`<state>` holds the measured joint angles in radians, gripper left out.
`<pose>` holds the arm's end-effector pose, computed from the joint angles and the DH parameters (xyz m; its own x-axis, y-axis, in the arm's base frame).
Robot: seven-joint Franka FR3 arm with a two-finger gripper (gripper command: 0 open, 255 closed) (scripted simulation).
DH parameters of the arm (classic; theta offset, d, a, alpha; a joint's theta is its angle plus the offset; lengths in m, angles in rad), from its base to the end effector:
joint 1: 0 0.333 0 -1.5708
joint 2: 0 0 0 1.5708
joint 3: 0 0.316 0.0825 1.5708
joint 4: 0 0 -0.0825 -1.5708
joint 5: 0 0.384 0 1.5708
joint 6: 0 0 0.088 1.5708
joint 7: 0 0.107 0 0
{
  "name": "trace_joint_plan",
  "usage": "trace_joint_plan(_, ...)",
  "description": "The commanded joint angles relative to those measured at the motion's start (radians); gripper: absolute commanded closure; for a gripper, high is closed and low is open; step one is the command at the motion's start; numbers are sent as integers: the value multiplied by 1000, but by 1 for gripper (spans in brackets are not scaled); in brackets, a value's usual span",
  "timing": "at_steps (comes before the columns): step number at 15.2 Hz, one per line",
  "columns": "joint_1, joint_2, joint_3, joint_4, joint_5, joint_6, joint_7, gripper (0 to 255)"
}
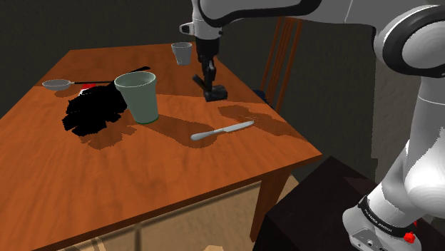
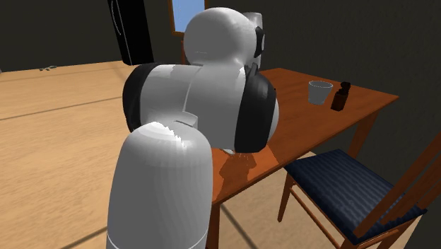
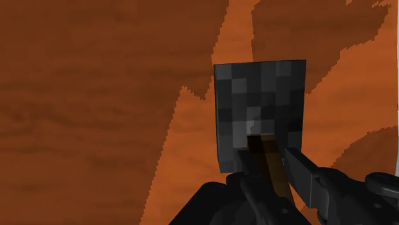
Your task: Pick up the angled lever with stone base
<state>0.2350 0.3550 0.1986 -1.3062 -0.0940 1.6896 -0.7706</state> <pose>0.6181 0.2511 0.5472 0.3618 0.9322 0.0077 0.9313 -0.3618 0.0423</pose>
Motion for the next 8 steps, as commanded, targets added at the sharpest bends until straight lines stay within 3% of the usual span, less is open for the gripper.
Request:
trace_joint_plan(1,2,8,0,38,-1,-30,-1,255)
trace_joint_plan(8,10,32,0,145,-6,-113,-3,255)
